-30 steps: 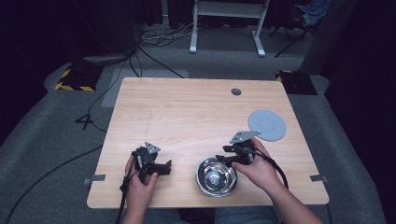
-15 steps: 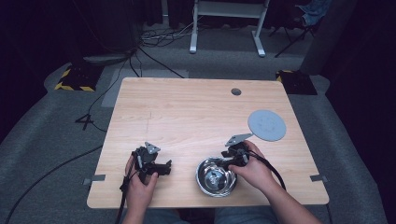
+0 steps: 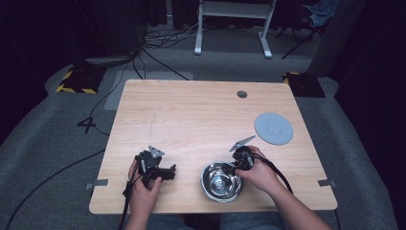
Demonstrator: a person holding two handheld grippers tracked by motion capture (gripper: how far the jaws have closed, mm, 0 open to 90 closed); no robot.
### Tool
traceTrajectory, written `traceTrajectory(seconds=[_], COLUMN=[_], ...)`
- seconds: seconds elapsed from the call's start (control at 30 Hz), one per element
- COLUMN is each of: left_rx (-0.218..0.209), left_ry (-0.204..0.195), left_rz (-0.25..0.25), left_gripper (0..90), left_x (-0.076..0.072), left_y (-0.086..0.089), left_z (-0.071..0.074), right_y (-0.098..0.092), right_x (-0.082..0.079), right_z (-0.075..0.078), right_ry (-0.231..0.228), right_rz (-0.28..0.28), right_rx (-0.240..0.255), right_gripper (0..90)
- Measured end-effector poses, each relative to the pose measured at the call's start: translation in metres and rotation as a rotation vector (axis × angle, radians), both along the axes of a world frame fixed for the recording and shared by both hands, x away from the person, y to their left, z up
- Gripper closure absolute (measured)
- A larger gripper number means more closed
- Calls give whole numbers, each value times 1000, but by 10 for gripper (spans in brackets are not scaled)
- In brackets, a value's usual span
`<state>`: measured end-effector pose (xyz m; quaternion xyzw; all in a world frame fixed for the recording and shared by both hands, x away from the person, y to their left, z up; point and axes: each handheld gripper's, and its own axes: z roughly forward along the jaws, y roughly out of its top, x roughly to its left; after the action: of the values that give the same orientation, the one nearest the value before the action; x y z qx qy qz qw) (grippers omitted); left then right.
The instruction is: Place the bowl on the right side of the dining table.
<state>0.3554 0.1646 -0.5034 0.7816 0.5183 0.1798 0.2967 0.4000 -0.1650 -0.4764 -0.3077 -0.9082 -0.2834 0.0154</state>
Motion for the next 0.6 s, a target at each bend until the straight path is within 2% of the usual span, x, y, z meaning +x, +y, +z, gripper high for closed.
traceTrajectory(seconds=[0.23, 0.37, 0.6], left_rx=[0, 0, 0], left_ry=[0, 0, 0], left_rz=[0, 0, 0], left_gripper=[3, 2, 2], left_x=[0, 0, 0], left_y=[0, 0, 0], left_z=[0, 0, 0], right_y=[-1, -1, -3], right_x=[1, 1, -4], right_z=[0, 1, 11], right_ry=[45, 49, 44], right_rz=[14, 13, -8], right_rx=[-3, -3, 51], right_gripper=[794, 812, 868])
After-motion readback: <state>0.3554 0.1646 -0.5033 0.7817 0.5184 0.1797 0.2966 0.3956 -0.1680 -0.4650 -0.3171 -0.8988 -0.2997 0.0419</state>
